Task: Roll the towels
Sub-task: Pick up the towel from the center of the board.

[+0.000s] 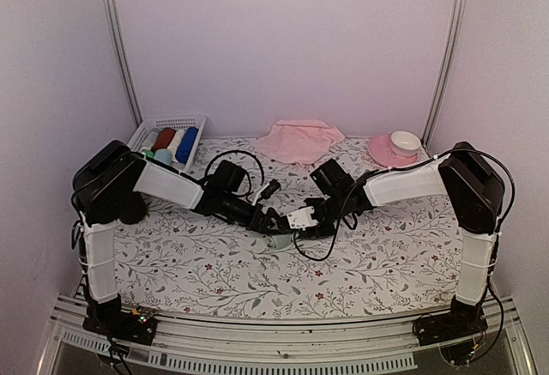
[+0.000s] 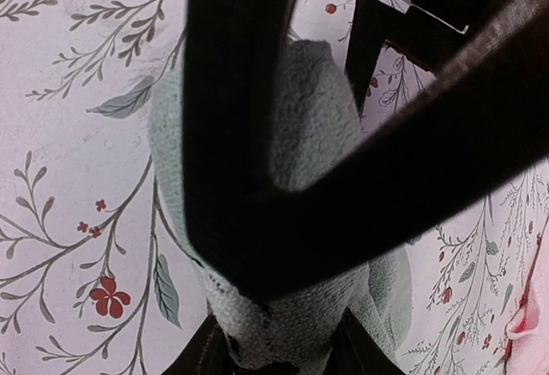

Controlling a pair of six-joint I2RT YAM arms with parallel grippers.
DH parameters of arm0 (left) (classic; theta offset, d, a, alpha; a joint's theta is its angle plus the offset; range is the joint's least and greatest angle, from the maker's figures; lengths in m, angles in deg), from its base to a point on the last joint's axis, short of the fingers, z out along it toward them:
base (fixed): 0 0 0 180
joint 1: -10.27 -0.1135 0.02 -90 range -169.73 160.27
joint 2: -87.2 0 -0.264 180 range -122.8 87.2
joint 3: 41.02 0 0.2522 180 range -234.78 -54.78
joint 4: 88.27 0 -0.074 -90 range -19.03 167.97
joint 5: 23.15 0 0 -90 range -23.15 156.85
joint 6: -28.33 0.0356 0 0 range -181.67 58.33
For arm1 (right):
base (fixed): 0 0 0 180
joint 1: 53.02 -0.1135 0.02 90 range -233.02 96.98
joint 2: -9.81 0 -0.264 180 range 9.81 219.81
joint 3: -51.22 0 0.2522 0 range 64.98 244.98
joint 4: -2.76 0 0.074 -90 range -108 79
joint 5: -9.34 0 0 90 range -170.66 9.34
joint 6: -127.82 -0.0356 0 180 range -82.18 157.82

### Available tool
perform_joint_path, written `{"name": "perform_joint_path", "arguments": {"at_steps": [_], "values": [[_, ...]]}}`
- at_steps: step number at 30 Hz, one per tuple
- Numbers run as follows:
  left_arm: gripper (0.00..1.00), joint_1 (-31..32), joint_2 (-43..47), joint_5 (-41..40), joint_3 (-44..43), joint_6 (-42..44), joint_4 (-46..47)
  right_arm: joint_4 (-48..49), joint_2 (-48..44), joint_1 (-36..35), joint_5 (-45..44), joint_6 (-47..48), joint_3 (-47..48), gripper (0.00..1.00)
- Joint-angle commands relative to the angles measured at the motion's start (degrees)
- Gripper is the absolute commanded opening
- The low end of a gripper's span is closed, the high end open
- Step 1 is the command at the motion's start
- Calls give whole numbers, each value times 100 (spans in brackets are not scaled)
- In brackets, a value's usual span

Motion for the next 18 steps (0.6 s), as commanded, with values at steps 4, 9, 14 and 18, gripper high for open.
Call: {"name": "perform_joint_path", "arguments": {"at_steps": [4,9,14,18], "values": [[89,151,-365,-36,-261,285,-800,-562,269,-29,-245,10,-245,36],[83,237,-404,-195,-411,452,-1099,-561,283,-29,-267,18,-232,36],[82,441,-520,-300,-612,601,-1440,-553,325,-31,-342,-23,-179,36],[70,488,-564,-442,-631,566,-1451,-545,293,-29,-345,-43,-192,36]]}}
